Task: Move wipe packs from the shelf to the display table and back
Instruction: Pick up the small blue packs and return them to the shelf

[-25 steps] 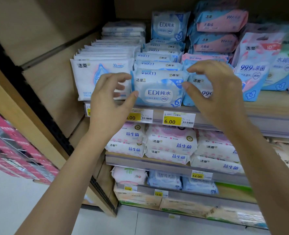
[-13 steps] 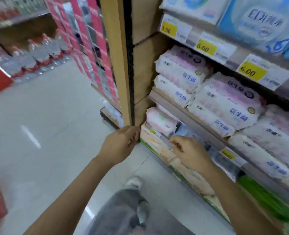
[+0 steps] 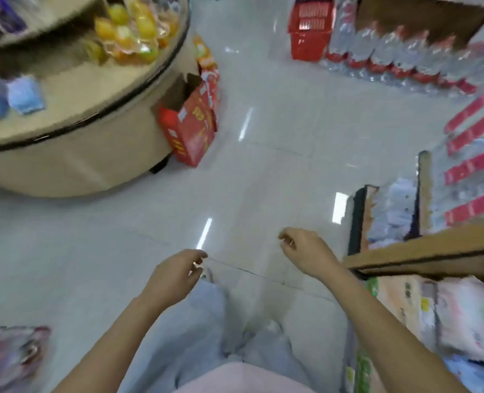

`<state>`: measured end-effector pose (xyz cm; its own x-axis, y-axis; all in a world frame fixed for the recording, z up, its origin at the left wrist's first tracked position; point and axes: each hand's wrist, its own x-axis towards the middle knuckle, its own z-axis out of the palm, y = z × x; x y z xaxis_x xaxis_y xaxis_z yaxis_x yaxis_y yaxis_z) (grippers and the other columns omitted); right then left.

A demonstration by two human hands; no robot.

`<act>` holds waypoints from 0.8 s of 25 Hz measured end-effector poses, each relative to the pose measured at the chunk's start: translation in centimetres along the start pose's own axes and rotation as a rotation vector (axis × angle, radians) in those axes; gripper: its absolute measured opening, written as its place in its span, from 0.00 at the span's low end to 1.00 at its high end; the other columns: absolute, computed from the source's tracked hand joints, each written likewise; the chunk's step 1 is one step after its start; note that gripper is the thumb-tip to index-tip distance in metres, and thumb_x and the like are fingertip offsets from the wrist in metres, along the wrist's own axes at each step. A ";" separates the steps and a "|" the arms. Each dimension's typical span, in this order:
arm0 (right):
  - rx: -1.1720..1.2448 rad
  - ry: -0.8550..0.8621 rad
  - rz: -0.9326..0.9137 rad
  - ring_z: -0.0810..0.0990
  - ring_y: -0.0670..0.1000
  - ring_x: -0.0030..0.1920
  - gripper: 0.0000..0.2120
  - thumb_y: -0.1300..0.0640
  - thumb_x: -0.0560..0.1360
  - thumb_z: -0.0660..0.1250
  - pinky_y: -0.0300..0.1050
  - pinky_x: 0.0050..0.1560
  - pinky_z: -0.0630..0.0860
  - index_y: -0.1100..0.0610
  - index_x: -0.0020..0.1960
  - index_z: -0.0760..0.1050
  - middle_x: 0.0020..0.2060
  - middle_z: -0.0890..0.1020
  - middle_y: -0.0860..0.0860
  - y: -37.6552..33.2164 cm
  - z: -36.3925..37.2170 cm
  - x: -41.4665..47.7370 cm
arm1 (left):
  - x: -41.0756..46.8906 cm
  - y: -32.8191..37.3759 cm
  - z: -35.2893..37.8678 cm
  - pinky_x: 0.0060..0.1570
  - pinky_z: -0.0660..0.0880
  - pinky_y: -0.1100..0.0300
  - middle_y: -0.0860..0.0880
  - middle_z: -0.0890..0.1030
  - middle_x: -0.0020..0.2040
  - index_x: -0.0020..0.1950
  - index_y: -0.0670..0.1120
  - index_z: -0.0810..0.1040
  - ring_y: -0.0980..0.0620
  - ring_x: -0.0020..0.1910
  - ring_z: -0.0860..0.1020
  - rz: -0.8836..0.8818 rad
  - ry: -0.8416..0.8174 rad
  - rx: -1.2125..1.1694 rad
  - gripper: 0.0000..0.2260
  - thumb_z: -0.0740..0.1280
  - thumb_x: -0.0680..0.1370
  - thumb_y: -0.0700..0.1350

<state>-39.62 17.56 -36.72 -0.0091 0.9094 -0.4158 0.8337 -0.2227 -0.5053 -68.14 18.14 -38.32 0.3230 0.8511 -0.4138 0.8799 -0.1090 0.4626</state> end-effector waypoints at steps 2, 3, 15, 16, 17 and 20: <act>-0.051 -0.018 -0.114 0.79 0.54 0.50 0.13 0.54 0.78 0.58 0.45 0.50 0.75 0.55 0.59 0.75 0.51 0.81 0.52 -5.5 -0.1 4.8 | -1.1 -4.2 -2.0 0.48 0.70 0.64 0.56 0.79 0.54 0.63 0.52 0.74 0.59 0.47 0.76 -0.117 0.114 -0.105 0.14 0.63 0.78 0.44; -0.069 -0.026 -0.172 0.79 0.54 0.50 0.13 0.54 0.78 0.59 0.46 0.51 0.75 0.55 0.59 0.75 0.51 0.81 0.52 -8.4 0.1 7.1 | -1.4 -6.2 -2.9 0.48 0.70 0.64 0.57 0.78 0.52 0.62 0.52 0.75 0.60 0.46 0.76 -0.172 0.165 -0.155 0.13 0.63 0.78 0.44; -0.165 -0.278 -0.186 0.79 0.50 0.48 0.13 0.54 0.77 0.61 0.43 0.52 0.75 0.54 0.59 0.76 0.50 0.81 0.50 -27.0 7.5 24.5 | 6.6 -27.0 -21.9 0.54 0.75 0.55 0.55 0.79 0.51 0.61 0.50 0.76 0.56 0.47 0.78 -0.365 0.315 -0.266 0.13 0.64 0.77 0.44; -0.162 -0.301 -0.174 0.78 0.50 0.48 0.13 0.55 0.77 0.61 0.42 0.51 0.75 0.54 0.59 0.76 0.50 0.81 0.50 -27.8 7.8 25.8 | 8.0 -28.2 -23.8 0.53 0.75 0.56 0.54 0.80 0.51 0.61 0.50 0.76 0.56 0.47 0.78 -0.370 0.345 -0.268 0.13 0.64 0.77 0.43; -0.163 -0.324 -0.170 0.78 0.49 0.48 0.12 0.55 0.77 0.61 0.42 0.51 0.75 0.54 0.59 0.76 0.49 0.81 0.50 -28.6 8.0 27.2 | 9.3 -29.3 -25.4 0.53 0.75 0.57 0.54 0.80 0.51 0.61 0.49 0.76 0.55 0.47 0.77 -0.374 0.374 -0.279 0.13 0.64 0.77 0.43; -0.176 -0.368 -0.187 0.78 0.49 0.47 0.12 0.55 0.77 0.61 0.40 0.49 0.73 0.54 0.59 0.75 0.49 0.81 0.49 -32.2 8.4 33.1 | 13.6 -32.6 -29.3 0.51 0.75 0.59 0.53 0.80 0.51 0.60 0.49 0.77 0.55 0.45 0.78 -0.412 0.432 -0.333 0.12 0.65 0.77 0.43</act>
<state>-71.39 51.90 -40.59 -0.3379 0.7358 -0.5868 0.8799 0.0257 -0.4745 -102.64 48.33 -36.04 -0.2441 0.9255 -0.2895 0.7247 0.3725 0.5797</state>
